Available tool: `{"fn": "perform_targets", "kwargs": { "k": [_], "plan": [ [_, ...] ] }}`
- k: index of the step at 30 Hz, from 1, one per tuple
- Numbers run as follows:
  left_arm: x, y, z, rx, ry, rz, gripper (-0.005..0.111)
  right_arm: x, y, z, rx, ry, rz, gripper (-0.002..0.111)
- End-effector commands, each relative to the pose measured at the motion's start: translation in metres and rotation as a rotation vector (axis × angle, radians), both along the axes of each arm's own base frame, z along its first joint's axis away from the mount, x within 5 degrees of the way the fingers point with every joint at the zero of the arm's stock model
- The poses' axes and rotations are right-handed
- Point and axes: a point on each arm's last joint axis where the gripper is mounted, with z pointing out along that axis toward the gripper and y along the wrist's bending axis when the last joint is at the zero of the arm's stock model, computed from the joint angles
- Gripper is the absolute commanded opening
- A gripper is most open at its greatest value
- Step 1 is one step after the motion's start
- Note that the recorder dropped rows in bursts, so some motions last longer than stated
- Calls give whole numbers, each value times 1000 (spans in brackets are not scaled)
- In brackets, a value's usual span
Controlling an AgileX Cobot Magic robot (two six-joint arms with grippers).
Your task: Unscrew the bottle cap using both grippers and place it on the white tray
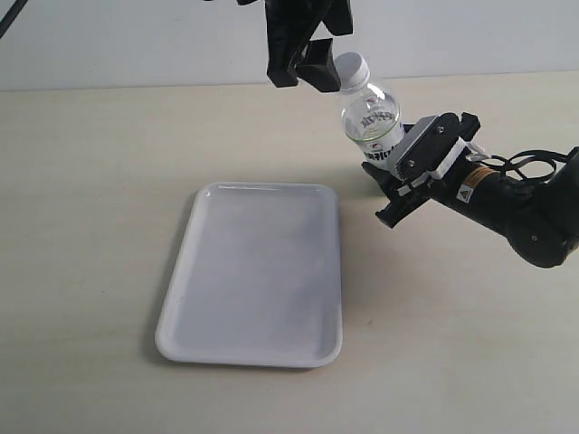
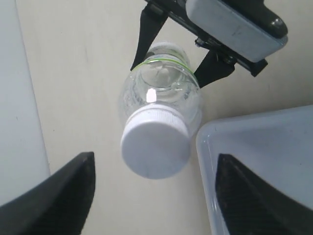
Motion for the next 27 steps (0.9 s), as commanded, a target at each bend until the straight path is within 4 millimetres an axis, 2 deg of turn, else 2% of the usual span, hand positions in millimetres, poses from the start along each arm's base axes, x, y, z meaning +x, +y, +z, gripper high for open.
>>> {"fn": "perform_targets", "kwargs": {
  "k": [1,23,27],
  "plan": [
    [2,-2,-6,1,13,-7,67,0,-1,-1,-4,16,-4,0],
    [5,-10,-11,-71,24,-4,67,0,-1,-1,-1,18,-6,0],
    [5,-9,-11,-60,32,3,60,0,-1,-1,-1,18,-6,0]
  ]
}}
